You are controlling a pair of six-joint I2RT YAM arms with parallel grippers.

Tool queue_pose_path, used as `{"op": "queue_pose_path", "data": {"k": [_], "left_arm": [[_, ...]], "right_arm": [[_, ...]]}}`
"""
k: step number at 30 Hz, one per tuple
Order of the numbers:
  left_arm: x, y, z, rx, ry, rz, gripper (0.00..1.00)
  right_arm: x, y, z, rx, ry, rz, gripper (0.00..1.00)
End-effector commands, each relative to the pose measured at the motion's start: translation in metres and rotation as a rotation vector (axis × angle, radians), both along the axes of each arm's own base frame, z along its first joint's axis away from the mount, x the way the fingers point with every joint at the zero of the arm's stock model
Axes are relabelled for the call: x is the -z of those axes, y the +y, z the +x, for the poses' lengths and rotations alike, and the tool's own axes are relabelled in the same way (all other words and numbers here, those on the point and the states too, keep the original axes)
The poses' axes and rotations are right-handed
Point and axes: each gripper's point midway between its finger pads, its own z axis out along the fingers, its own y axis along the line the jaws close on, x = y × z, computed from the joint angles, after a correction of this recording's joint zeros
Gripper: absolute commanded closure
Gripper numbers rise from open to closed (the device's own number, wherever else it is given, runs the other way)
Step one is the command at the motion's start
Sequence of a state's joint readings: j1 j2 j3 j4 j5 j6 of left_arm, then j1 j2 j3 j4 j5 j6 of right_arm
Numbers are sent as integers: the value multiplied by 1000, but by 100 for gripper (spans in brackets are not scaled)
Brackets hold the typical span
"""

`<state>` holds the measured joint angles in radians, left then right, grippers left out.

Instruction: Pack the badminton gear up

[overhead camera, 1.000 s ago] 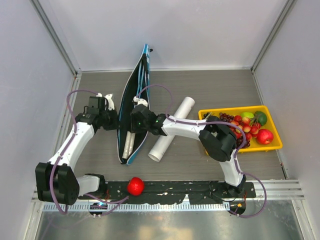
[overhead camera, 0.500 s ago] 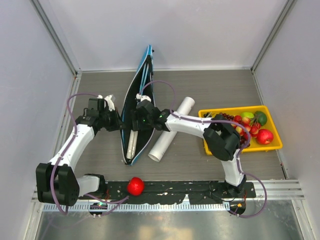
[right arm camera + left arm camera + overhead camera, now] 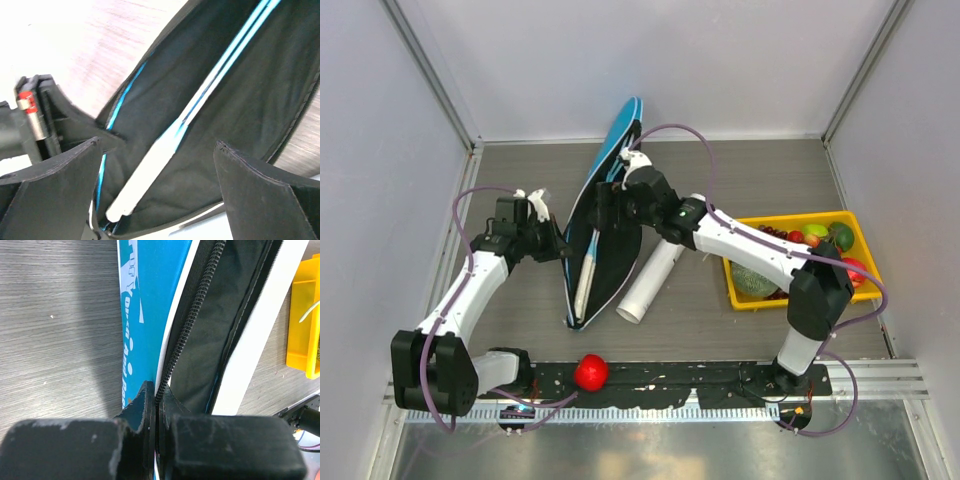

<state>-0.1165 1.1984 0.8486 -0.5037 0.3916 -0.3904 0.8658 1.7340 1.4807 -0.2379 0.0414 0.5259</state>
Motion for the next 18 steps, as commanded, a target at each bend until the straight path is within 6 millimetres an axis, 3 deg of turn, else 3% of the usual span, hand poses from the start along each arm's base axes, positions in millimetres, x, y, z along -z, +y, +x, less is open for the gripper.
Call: {"op": "queue_pose_path", "data": {"k": [1, 6, 12, 18], "left_arm": [[-18, -4, 10, 7, -91, -37, 100], [-15, -4, 10, 5, -83, -31, 100], [-9, -2, 12, -7, -59, -26, 100], [-10, -7, 16, -10, -48, -55, 100]], "right_arm": [[9, -23, 25, 85, -2, 17, 4], [17, -43, 57, 129, -9, 41, 4], [30, -46, 73, 37, -25, 70, 4], [61, -55, 90, 39, -1, 85, 1]]}}
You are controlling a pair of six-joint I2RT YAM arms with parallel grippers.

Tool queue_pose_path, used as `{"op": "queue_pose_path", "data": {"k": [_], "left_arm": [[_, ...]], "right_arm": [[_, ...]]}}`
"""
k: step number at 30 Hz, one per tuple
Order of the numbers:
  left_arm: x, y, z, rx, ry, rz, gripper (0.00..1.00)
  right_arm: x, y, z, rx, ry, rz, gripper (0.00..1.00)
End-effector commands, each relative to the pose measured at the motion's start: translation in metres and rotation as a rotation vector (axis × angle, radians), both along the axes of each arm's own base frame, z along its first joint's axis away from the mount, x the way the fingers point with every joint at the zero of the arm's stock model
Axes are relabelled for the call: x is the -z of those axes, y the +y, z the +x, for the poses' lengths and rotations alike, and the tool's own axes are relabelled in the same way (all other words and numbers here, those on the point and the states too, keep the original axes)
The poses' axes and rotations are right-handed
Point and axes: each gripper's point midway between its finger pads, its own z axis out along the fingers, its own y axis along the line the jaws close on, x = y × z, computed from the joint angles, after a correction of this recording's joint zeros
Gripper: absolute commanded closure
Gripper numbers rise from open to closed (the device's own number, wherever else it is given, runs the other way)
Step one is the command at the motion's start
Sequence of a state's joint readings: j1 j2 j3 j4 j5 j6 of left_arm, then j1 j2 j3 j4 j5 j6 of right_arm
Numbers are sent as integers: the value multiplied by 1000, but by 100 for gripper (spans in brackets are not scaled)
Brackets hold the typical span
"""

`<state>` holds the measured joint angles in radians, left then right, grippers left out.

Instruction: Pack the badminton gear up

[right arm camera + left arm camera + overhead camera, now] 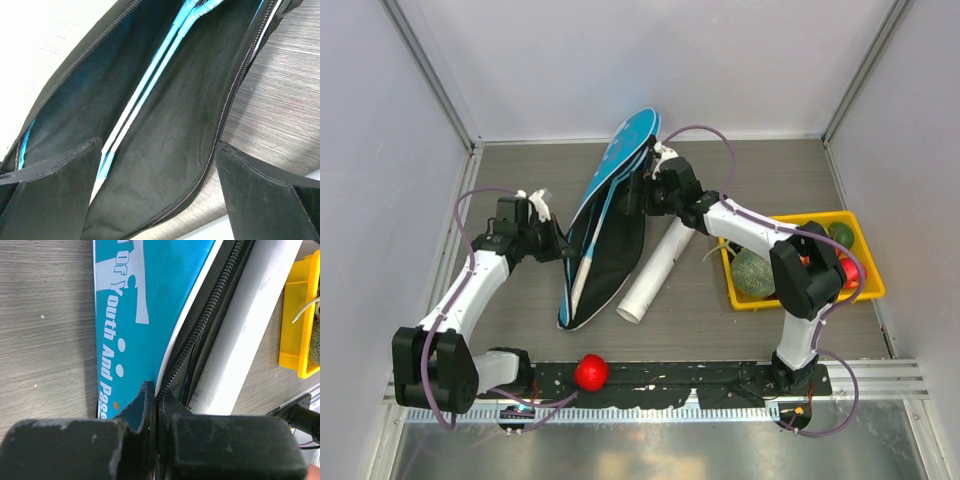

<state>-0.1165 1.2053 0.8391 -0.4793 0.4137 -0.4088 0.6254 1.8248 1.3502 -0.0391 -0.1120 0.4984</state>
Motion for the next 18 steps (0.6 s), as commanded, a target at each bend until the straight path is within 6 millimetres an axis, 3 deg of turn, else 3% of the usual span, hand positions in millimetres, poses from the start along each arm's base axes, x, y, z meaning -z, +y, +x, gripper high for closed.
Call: {"op": "queue_pose_path", "data": {"k": [1, 4, 8, 12, 16, 17, 18], "left_arm": [[-10, -3, 15, -11, -49, -28, 100], [-10, -2, 16, -11, -46, -24, 100], [-12, 0, 18, -18, -48, -21, 100], [-16, 1, 20, -25, -56, -23, 100], [-21, 2, 22, -30, -68, -26, 100], [-22, 2, 23, -30, -69, -27, 100], [-24, 1, 24, -23, -77, -32, 100]], "right_arm": [[8, 5, 13, -47, -35, 60, 0], [22, 7, 14, -60, -12, 66, 9], [43, 10, 14, -60, 27, 67, 14], [49, 18, 13, -86, 46, 96, 22], [46, 23, 15, -90, 55, 126, 47], [45, 23, 16, -89, 58, 131, 64], [40, 26, 14, -91, 63, 150, 72]]}}
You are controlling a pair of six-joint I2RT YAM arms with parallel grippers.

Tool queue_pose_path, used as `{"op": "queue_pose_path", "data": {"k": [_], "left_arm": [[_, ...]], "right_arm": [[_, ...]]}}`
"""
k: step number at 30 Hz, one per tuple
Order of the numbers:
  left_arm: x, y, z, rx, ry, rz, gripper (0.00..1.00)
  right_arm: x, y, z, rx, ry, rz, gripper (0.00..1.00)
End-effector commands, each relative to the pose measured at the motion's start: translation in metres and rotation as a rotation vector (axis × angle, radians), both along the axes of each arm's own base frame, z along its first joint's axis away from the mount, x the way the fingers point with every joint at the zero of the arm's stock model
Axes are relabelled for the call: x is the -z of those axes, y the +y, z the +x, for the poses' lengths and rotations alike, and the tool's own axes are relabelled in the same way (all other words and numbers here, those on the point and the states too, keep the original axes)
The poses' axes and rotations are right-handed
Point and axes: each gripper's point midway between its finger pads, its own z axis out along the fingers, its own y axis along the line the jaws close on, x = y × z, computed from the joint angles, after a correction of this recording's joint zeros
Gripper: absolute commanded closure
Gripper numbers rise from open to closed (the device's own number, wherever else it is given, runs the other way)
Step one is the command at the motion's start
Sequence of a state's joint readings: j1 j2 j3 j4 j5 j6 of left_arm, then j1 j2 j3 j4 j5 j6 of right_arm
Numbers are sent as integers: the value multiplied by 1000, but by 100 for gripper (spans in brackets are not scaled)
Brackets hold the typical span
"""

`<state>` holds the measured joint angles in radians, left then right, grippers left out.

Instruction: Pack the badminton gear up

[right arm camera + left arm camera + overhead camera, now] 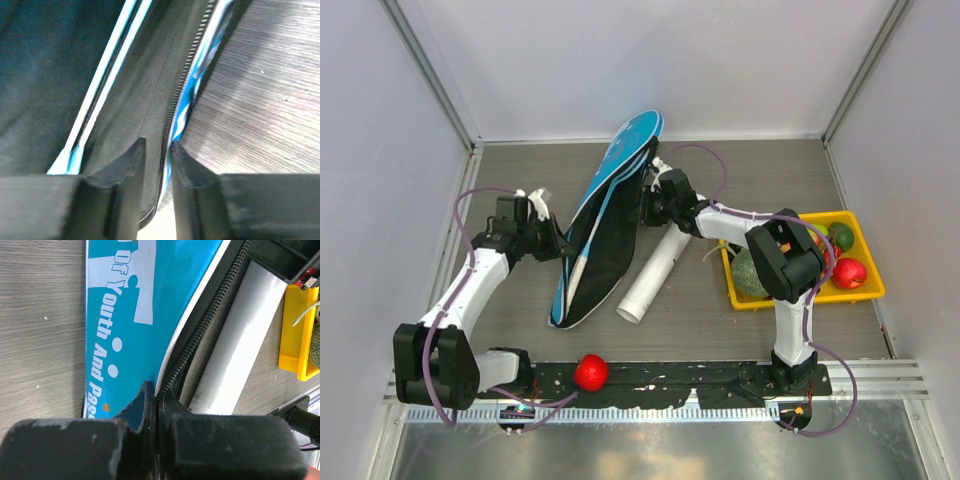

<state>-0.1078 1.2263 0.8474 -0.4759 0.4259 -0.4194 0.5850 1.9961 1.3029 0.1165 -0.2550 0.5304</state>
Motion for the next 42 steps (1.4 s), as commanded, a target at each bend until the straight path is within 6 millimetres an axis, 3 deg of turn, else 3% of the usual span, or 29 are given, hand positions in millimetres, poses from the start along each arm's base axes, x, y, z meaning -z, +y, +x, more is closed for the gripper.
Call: {"op": "queue_pose_path", "data": {"k": [1, 3, 7, 10, 15, 21, 30, 37, 42], "left_arm": [[-27, 0, 21, 2, -107, -19, 100], [-35, -4, 23, 41, -150, -24, 99], [-43, -22, 20, 156, -199, -71, 92], [-36, -42, 11, 248, -164, -118, 82], [-25, -61, 5, 321, -105, -180, 53], [-23, -60, 16, 289, -97, -161, 46], [15, -55, 26, 199, 6, -119, 48], [39, -42, 32, 126, 73, -38, 50], [43, -36, 34, 97, 87, -4, 51]], "right_arm": [[-41, 20, 7, -31, -52, 132, 80], [-59, 27, 2, -46, -54, 204, 88], [-87, 39, -1, -41, -26, 336, 93], [-92, 45, 3, -31, -10, 386, 95], [-95, 48, 5, -28, -4, 411, 95], [-90, 42, 0, -17, -2, 412, 93], [-63, 35, -6, 43, 54, 443, 42], [-54, 26, -10, 76, 69, 493, 26], [-53, 27, -7, 75, 75, 510, 23]]}}
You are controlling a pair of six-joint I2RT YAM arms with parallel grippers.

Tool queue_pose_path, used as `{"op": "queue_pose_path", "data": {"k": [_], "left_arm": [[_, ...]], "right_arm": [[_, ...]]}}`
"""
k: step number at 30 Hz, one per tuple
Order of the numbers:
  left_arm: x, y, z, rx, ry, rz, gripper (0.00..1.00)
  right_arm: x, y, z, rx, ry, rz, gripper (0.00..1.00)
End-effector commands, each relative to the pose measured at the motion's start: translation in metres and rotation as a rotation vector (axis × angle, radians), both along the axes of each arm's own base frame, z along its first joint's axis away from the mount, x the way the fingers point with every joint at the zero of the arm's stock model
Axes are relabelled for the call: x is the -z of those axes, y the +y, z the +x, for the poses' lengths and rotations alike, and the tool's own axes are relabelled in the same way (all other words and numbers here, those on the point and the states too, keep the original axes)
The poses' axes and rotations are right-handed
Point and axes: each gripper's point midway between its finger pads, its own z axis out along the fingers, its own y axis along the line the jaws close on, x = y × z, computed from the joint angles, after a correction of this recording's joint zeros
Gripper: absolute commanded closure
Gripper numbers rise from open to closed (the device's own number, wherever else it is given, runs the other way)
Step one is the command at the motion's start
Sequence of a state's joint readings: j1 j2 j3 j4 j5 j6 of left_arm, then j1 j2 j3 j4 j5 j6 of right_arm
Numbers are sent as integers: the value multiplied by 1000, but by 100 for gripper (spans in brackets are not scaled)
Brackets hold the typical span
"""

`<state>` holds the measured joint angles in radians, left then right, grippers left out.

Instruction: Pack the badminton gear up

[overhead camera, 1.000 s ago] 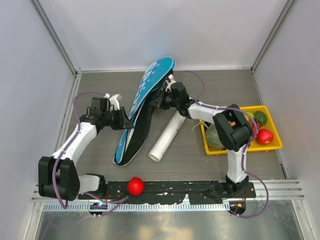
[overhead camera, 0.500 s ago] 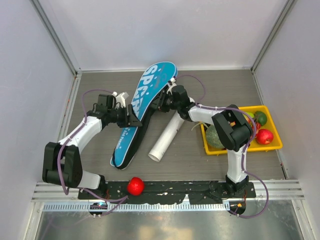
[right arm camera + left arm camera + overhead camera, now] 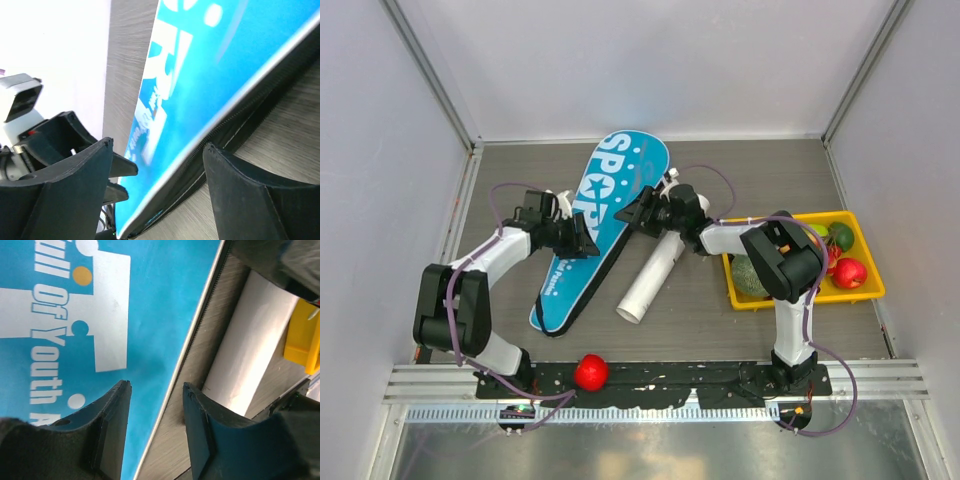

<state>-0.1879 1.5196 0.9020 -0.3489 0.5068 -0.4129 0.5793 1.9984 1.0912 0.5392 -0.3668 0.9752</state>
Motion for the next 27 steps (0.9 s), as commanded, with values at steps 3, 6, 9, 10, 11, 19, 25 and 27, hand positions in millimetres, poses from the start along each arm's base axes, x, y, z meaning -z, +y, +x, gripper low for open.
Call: {"op": "queue_pose_path", "data": {"k": [3, 6, 9, 10, 11, 19, 25, 27], "left_arm": [[-7, 6, 15, -49, -32, 42, 53], [-6, 6, 15, -48, -27, 41, 53], [-11, 8, 14, -53, -38, 47, 54], [-14, 9, 15, -60, -50, 55, 54], [-16, 12, 16, -70, -59, 67, 54], [-8, 15, 19, -134, -43, 69, 56], [6, 10, 19, -152, -21, 32, 59], [11, 13, 19, -161, -14, 46, 60]], "right_arm": [[-36, 9, 16, 8, -94, 110, 22], [-22, 10, 19, 14, -58, 81, 21], [-14, 6, 19, 34, -39, 52, 21], [-16, 5, 20, 39, -47, 41, 21], [-16, 2, 21, 51, -38, 15, 21], [4, -30, 31, 164, -14, -310, 16], [24, -28, 34, 182, 27, -339, 13], [28, -23, 36, 170, 31, -326, 13]]}}
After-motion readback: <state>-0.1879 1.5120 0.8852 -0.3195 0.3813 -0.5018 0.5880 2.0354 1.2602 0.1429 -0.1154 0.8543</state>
